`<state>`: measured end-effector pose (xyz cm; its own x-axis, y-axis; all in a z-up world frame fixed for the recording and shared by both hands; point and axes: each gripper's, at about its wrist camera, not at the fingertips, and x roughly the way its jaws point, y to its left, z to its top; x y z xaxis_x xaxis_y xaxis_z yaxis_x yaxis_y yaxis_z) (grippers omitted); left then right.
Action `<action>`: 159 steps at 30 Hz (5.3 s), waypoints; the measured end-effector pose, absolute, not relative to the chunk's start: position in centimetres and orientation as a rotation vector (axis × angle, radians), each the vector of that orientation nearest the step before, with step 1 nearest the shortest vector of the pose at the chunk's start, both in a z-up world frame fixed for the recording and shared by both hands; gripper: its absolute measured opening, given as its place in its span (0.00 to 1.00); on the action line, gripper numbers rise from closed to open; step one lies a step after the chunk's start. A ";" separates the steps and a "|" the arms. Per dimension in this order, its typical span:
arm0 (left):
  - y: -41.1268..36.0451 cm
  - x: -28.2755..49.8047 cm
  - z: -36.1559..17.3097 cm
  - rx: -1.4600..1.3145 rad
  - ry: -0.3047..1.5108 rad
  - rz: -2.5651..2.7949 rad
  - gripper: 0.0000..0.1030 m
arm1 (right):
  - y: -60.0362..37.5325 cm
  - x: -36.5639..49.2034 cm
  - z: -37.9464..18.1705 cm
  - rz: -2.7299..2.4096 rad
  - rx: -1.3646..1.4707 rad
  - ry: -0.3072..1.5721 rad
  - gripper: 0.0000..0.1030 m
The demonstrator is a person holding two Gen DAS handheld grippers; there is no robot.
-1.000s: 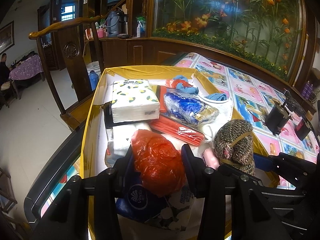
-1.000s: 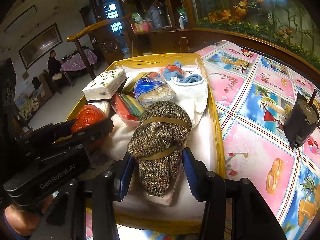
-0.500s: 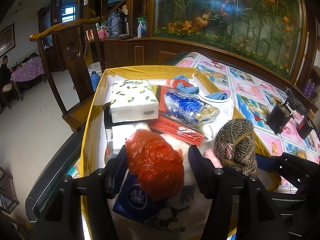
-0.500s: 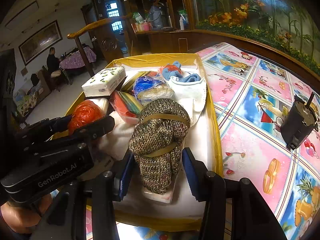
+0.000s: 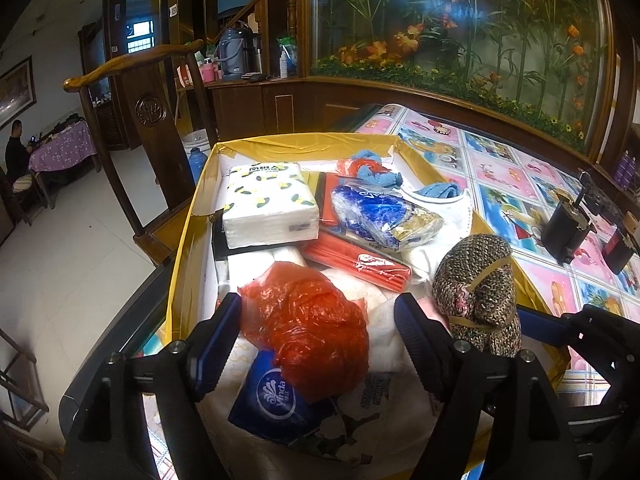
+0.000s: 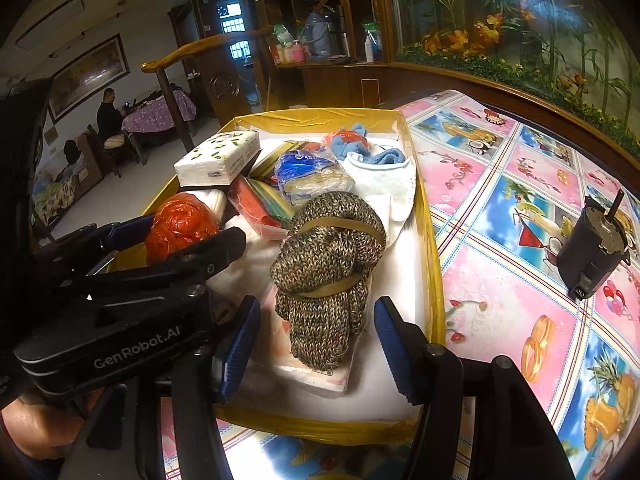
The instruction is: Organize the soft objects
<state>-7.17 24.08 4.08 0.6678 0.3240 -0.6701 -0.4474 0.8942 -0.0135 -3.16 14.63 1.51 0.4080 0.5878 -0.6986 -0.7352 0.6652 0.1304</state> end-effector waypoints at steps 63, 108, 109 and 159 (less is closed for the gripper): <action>24.8 -8.7 3.3 -0.320 0.748 0.397 0.95 | 13.7 -4.3 1.9 0.819 -0.207 0.724 0.79; 26.8 -8.9 6.3 -0.306 0.736 0.376 0.95 | 12.7 -3.4 4.8 0.804 -0.110 0.774 0.79; 26.6 -9.4 6.4 -0.306 0.719 0.378 0.95 | 12.5 -3.5 4.9 0.803 -0.103 0.773 0.79; 22.7 -16.2 6.4 -0.066 0.700 0.510 1.00 | 6.6 -11.8 5.0 0.748 -0.152 0.523 0.94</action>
<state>-16.20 22.67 6.41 0.6483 0.4262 -0.6309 -0.4698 0.8760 0.1091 -11.85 6.55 5.04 0.6126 0.6084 -0.5045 -0.6824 0.7292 0.0509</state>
